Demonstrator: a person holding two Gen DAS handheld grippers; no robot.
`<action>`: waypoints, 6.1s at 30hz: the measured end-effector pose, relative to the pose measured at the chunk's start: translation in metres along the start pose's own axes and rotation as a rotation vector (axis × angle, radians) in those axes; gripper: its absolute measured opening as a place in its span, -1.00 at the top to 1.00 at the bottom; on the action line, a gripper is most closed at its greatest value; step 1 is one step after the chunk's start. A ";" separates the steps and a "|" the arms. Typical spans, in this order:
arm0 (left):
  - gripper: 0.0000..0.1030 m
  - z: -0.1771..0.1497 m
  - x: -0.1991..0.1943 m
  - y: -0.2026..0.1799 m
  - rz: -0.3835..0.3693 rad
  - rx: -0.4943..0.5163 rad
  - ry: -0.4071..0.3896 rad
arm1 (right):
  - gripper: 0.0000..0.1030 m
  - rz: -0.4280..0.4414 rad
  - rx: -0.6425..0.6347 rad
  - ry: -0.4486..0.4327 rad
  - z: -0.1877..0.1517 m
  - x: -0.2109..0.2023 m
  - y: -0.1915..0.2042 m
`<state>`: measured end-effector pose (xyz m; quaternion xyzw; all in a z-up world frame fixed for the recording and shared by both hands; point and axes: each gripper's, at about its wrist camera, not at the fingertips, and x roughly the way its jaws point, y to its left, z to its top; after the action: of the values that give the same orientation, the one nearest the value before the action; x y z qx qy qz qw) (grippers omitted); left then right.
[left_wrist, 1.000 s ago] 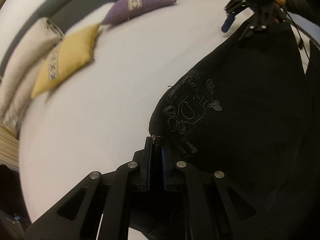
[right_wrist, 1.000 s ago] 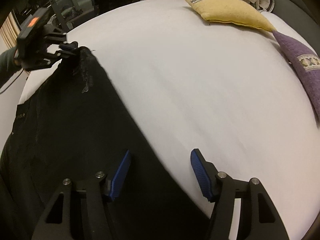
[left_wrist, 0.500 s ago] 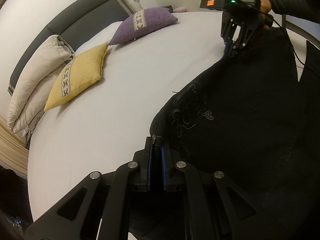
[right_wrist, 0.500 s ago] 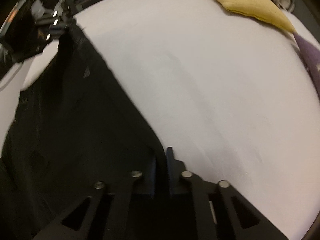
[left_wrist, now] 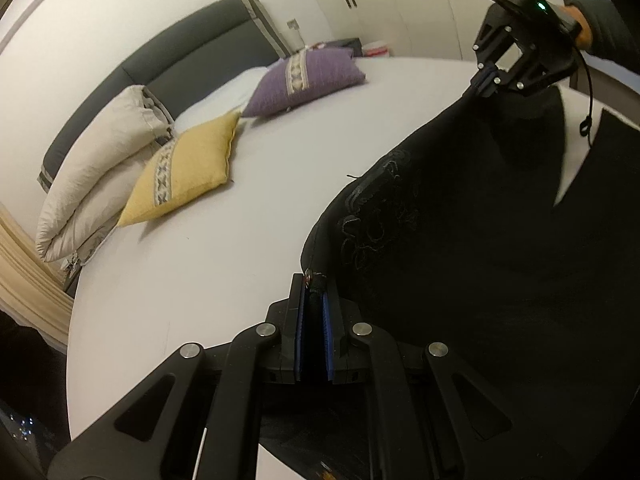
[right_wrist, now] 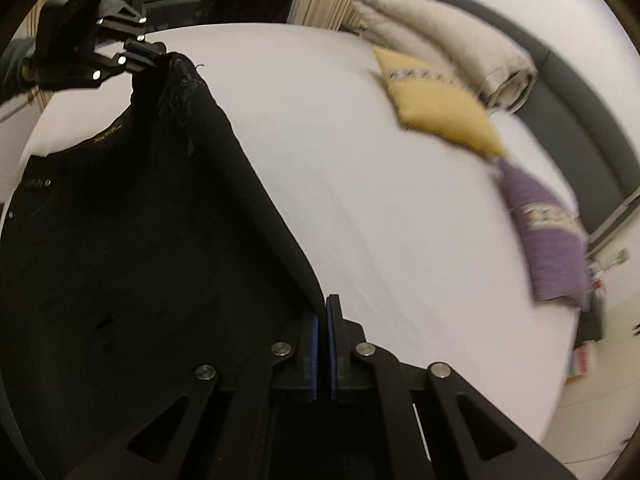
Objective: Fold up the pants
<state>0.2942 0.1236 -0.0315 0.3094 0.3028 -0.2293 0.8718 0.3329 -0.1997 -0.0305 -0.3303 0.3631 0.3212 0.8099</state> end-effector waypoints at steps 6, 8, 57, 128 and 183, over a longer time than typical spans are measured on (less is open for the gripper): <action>0.88 -0.028 -0.072 -0.043 -0.002 0.011 -0.026 | 0.93 -0.140 -0.095 -0.006 -0.010 -0.060 0.085; 0.88 -0.046 -0.093 -0.061 -0.009 -0.005 -0.023 | 0.93 -0.172 -0.116 -0.004 -0.019 -0.071 0.113; 0.88 -0.210 -0.129 -0.190 -0.045 0.149 0.158 | 0.93 -0.371 -0.211 0.235 -0.121 -0.058 0.369; 0.52 -0.096 -0.033 -0.239 -0.089 -0.335 0.213 | 0.73 -0.239 1.096 0.495 -0.175 0.012 -0.027; 0.48 -0.053 -0.011 -0.275 0.056 -0.296 0.329 | 0.77 -0.174 1.768 -0.291 -0.453 -0.224 0.140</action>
<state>0.1047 -0.0312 -0.1675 0.2195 0.4627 -0.1043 0.8526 -0.0626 -0.5304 -0.1278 0.4309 0.3451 -0.0992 0.8279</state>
